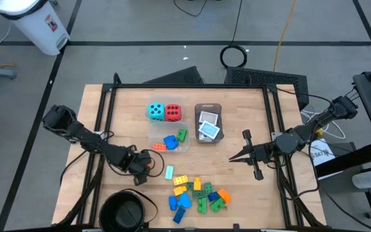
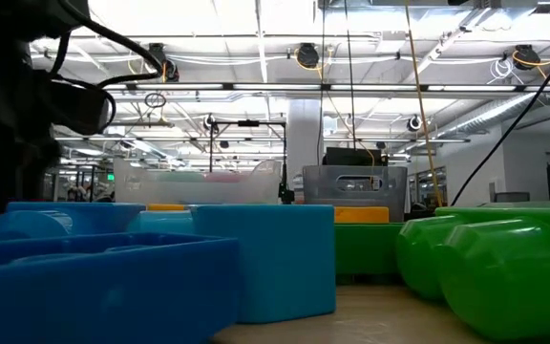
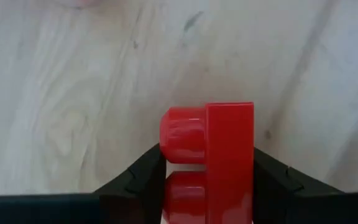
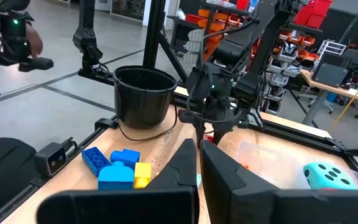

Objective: Pick & Place Toys
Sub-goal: Put the red game piece into the bottom transparent bin, then put the orange game piece into the bottom transparent bin

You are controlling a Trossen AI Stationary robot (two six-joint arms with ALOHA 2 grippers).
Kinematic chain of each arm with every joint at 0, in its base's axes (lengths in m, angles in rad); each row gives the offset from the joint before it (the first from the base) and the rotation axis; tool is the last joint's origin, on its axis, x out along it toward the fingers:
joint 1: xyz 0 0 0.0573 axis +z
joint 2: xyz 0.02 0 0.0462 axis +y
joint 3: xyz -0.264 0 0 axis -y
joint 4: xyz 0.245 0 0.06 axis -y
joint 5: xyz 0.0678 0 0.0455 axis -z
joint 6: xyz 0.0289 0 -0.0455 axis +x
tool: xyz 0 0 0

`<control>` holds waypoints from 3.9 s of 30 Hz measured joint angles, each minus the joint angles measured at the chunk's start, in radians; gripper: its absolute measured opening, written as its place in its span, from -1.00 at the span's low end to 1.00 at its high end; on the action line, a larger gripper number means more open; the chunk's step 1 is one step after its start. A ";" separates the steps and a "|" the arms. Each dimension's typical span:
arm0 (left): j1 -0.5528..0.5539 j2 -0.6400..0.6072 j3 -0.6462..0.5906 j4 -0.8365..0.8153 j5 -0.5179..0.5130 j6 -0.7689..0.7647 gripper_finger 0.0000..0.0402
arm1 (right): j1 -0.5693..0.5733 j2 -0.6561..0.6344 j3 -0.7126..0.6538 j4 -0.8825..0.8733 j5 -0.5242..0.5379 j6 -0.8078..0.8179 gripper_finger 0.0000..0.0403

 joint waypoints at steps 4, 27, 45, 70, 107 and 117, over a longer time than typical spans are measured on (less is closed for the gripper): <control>0.000 -0.037 0.071 -0.002 0.002 0.008 -0.16 | 0.000 0.000 0.000 0.001 0.000 0.008 -1.00; 0.461 -0.089 0.237 -0.006 -0.207 0.323 -0.16 | 0.000 0.038 0.000 0.052 0.000 -0.002 -1.00; 0.559 -0.128 0.233 0.080 0.102 0.383 0.58 | 0.000 0.048 0.000 0.053 0.000 0.014 -1.00; 0.190 -1.106 -0.393 0.525 -0.153 0.593 0.29 | 0.067 0.317 -0.001 0.315 -0.342 0.090 -0.95; 0.189 -1.230 -0.460 0.498 -0.188 0.620 0.28 | 0.272 0.722 -0.001 0.134 -0.081 0.350 -0.52; 0.190 -1.230 -0.459 0.498 -0.188 0.620 0.28 | 0.273 0.655 -0.001 0.130 -0.056 0.330 -0.62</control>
